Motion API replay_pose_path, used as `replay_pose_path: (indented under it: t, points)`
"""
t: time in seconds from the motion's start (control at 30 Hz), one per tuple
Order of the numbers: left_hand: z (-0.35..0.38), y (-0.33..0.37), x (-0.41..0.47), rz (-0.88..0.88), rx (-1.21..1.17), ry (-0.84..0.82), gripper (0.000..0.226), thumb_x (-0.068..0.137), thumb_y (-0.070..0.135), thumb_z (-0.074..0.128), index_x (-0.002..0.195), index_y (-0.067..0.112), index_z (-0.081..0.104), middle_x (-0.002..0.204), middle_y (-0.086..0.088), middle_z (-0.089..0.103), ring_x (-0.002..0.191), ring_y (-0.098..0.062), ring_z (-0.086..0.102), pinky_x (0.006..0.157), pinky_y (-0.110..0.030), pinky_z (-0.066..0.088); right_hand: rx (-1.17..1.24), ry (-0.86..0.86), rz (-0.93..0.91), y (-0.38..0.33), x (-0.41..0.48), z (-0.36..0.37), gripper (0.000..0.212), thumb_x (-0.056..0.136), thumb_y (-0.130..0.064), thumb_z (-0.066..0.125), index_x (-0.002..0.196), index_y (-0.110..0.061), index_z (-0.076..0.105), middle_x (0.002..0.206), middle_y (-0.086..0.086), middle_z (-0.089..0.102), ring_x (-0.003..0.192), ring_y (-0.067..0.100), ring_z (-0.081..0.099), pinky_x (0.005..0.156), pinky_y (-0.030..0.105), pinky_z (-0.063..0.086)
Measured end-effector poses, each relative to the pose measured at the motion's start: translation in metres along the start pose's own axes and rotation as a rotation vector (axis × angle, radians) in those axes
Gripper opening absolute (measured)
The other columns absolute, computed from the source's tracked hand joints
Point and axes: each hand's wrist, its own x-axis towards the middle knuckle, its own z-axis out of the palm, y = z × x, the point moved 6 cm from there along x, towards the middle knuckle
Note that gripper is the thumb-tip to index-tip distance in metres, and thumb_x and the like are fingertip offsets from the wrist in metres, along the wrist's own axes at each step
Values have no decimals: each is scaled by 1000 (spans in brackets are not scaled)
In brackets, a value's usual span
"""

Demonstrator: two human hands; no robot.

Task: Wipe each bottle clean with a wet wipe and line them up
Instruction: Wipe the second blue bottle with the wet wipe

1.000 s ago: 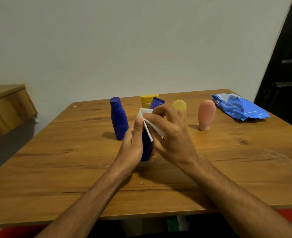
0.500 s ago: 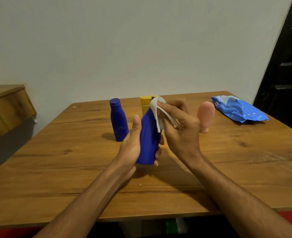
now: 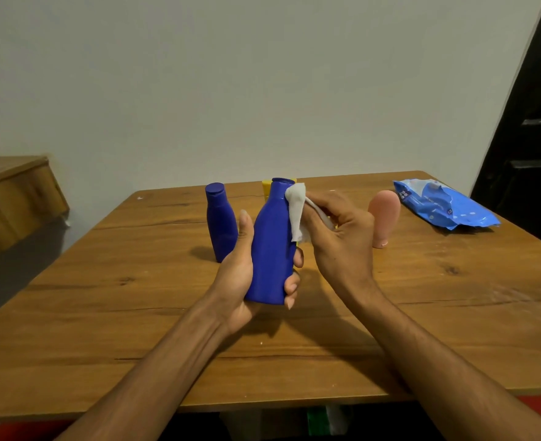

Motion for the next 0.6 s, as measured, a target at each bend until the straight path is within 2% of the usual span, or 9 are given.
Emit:
replay_pose_path:
  t: [0.1,0.3,0.47,0.6]
  points:
    - [1,0,0,-6,-19,-12,73,89,71,25,106,8,59,79,-10,61,55,-19,55,47,-30,51,33,5,20,1,0,0,12,92,-13,64,101,-10,73,89,-1,70,85,13,65,69,24,51]
    - [1,-1,0,-22,26,-9,74,89,71,25,102,7,60,78,-11,61,54,-19,56,48,-31,51,56,40,30,1,0,-1,13,92,-14,65,103,-11,72,91,-1,71,88,15,67,71,30,56]
    - [-1,-1,0,-2,33,5,74,90,70,26,106,7,60,80,-12,62,55,-20,57,48,-31,52,35,-8,4,0,0,-2,14,92,-12,64,104,-10,71,93,-1,71,88,12,66,71,21,53]
    - [-3,-4,1,-19,102,33,78,85,72,31,110,4,58,83,-15,62,56,-23,58,51,-33,52,58,43,-12,-1,0,-5,13,92,-12,64,102,-18,69,92,-3,70,88,13,67,70,22,54]
